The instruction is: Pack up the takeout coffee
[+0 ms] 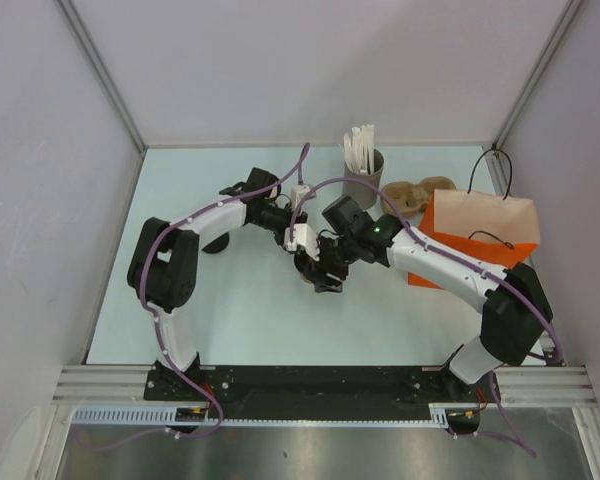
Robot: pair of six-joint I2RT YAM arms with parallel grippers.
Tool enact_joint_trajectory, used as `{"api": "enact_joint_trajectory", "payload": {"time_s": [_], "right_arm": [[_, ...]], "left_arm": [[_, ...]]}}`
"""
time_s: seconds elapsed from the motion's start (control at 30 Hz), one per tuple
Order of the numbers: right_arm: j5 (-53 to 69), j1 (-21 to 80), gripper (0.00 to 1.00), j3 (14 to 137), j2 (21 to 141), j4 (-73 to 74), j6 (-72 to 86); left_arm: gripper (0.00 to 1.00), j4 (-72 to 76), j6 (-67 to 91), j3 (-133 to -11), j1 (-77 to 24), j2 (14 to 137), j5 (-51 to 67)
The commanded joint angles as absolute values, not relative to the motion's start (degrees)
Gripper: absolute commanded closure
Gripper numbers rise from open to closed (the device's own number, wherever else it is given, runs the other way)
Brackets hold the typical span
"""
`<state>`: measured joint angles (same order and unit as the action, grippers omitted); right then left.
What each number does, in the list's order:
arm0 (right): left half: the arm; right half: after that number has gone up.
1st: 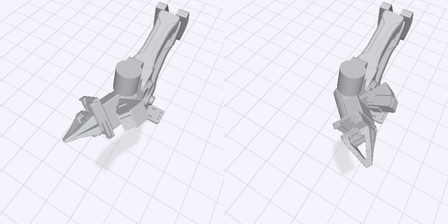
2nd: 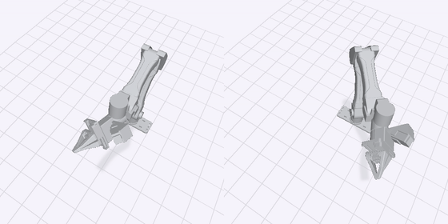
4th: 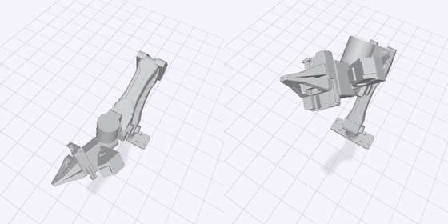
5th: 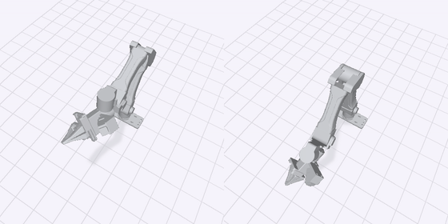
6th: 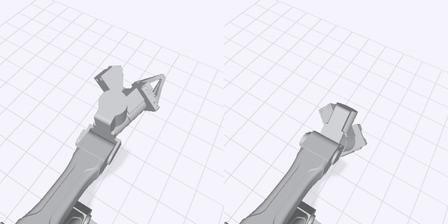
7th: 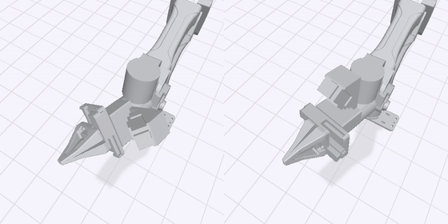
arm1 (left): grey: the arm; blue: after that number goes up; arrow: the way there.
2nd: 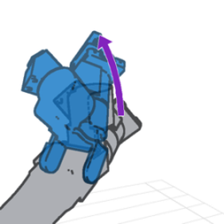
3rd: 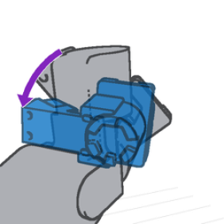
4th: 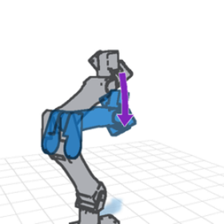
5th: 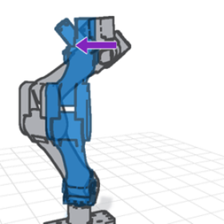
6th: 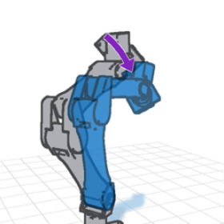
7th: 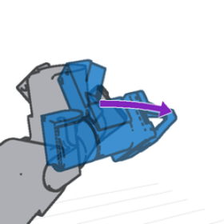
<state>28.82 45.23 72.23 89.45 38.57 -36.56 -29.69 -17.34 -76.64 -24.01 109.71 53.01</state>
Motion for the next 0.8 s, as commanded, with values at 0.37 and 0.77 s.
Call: {"api": "enact_joint_trajectory", "payload": {"time_s": [0.37, 0.77], "right_arm": [[18.8, 42.1, 0.06, 72.0, 92.7, 26.0, -27.3], [29.7, 34.4, 0.07, 72.0, 94.3, 23.4, -20.0]], "left_arm": [[0.53, -34.7, -23.2, -72.2, -25.1, 116.5, 35.6], [0.45, -34.3, -23.6, -71.6, -24.3, 115.3, 38.3]]}}
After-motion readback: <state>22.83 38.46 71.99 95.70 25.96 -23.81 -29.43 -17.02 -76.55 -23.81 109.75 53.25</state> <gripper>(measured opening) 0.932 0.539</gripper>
